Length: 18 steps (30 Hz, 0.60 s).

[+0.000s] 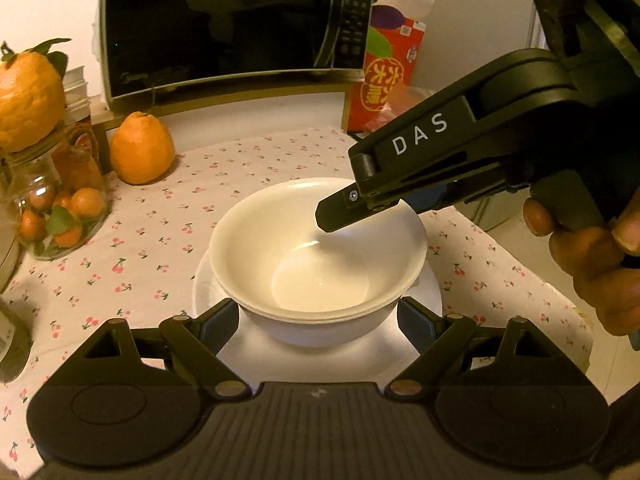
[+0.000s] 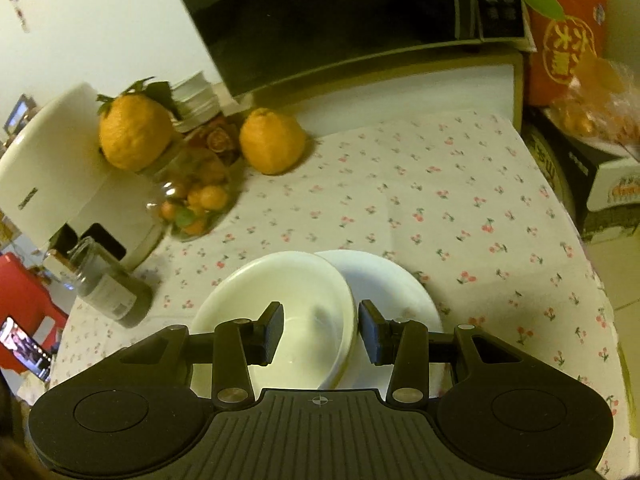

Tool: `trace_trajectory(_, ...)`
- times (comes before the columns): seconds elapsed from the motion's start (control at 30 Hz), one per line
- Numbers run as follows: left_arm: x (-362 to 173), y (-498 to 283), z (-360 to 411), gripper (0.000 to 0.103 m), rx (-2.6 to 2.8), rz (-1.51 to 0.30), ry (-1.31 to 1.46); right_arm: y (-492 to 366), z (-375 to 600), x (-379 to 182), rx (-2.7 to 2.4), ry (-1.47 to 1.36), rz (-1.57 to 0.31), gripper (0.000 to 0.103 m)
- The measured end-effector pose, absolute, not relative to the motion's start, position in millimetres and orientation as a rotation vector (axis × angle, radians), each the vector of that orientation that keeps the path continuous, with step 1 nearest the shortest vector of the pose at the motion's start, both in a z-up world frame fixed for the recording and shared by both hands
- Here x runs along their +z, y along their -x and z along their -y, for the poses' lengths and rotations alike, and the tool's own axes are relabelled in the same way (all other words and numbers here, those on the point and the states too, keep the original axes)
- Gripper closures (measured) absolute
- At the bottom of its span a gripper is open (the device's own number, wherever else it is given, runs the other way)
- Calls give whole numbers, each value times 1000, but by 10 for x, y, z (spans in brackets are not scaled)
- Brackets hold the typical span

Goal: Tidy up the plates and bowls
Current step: 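Lift the nested bowls with the right tool and lower them onto the plate stack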

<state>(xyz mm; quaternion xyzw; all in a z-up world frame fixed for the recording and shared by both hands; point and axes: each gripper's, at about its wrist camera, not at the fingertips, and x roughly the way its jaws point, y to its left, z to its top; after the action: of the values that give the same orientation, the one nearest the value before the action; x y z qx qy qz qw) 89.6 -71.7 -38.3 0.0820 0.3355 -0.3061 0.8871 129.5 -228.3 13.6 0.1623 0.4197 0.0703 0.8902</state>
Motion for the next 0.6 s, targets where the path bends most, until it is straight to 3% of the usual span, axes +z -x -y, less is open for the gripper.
trace_trajectory(0.5, -496, -909, 828, 16, -622, -693, -238, -1314, 2467, -34, 152, -413, -877, 62)
trace_trajectory(0.57, -487, -888, 829, 7, -623, -687, -245, -1314, 2485, -35, 146, -422, -876, 58)
trace_trajectory(0.6, -480, -880, 824, 6, -621, -682, -245, -1312, 2496, -35, 142, -428, -874, 50)
